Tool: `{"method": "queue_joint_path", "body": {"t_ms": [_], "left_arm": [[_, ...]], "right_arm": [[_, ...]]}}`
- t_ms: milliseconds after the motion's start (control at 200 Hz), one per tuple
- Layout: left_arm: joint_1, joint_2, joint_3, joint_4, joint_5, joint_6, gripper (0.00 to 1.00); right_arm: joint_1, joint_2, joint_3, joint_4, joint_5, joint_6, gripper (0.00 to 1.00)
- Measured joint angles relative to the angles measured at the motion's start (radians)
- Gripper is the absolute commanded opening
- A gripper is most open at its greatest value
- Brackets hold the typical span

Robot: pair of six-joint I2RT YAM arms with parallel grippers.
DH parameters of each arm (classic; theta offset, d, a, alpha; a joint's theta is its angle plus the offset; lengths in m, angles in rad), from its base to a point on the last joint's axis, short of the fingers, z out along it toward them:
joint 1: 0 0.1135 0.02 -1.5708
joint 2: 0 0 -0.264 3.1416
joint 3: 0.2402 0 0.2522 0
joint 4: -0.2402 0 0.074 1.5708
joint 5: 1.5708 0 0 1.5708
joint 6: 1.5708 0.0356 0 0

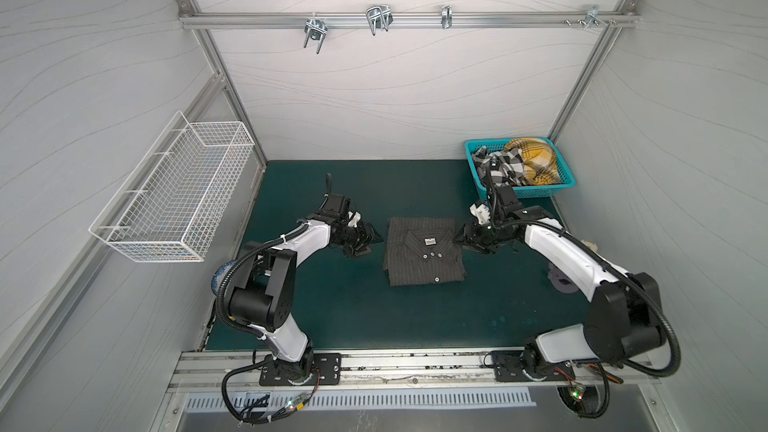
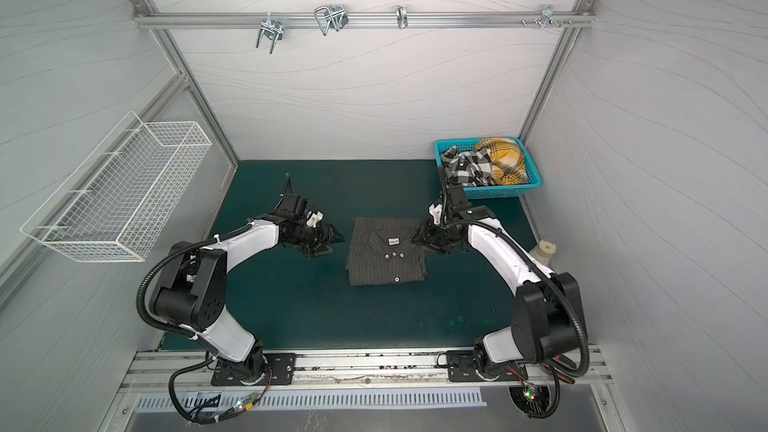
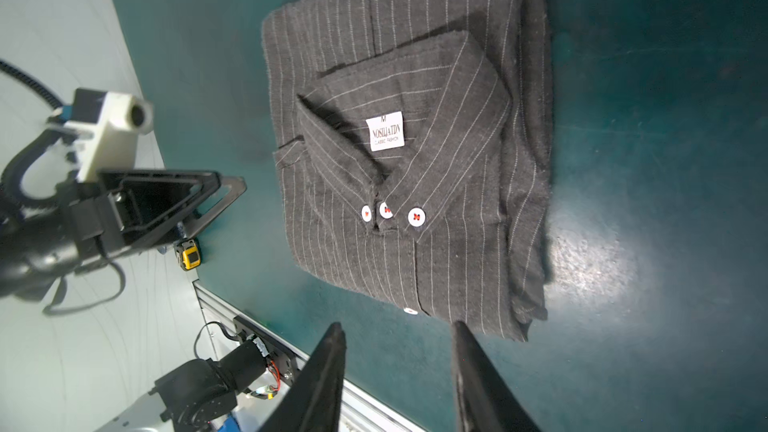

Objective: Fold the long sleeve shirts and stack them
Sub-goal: 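Release the shirt with the right gripper and withdraw it while the left gripper holds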

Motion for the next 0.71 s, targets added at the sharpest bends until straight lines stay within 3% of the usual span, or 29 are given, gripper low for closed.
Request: {"method": "queue_joint_path", "body": {"t_ms": [290,705], "left_arm": [[-0.044,0.045,0.0,0.08,0.019,-0.015,0.6],[-0.089,0.156,0.002,0.097,-0.011,-0.031,0.45]], "right_arm": [[-0.039,-0.087,-0.176,0.064,-0.017,0.071,0.51],[-0.063,-0.084,-0.19,0.107,-0.053,0.09,0.51]]}}
